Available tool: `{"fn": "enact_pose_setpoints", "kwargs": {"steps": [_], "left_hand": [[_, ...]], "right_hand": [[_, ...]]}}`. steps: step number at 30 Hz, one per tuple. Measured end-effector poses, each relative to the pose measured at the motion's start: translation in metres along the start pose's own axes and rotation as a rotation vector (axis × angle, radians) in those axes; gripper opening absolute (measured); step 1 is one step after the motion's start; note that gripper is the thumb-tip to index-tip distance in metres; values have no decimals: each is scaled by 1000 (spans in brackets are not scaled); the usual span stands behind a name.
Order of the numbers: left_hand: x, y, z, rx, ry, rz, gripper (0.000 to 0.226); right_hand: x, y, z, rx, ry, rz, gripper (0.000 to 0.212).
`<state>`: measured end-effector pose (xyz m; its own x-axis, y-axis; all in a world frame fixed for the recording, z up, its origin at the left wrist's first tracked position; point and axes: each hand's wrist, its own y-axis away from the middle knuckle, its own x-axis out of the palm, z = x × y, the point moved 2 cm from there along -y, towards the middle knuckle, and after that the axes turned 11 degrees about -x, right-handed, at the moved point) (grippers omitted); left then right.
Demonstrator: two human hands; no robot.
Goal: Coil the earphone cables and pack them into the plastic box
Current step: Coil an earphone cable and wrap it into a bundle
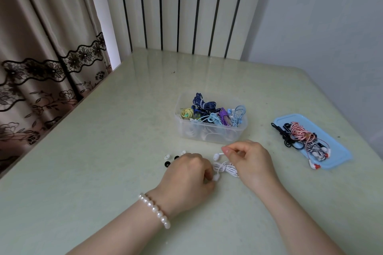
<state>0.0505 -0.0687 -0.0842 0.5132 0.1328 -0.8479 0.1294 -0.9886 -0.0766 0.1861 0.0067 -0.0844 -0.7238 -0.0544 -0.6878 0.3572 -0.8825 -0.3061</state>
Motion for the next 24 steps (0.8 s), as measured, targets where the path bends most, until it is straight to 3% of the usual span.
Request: {"fn": "enact_pose_setpoints", "kwargs": {"steps": [3, 7, 10, 21, 24], "left_hand": [[-2, -1, 0, 12, -7, 8, 22], [-4, -3, 2, 29, -2, 47, 17], [-8, -4, 5, 29, -3, 58, 16], [-18, -8, 13, 8, 32, 163, 14], [-28, -10, 13, -16, 98, 131, 9]], "right_hand": [[-2, 1, 7, -154, 2, -39, 3], [1, 8, 18, -367, 52, 276, 16], [4, 12, 21, -420, 164, 448, 28], [12, 13, 19, -464, 224, 460, 11], [13, 12, 18, -480, 136, 328, 18]]}}
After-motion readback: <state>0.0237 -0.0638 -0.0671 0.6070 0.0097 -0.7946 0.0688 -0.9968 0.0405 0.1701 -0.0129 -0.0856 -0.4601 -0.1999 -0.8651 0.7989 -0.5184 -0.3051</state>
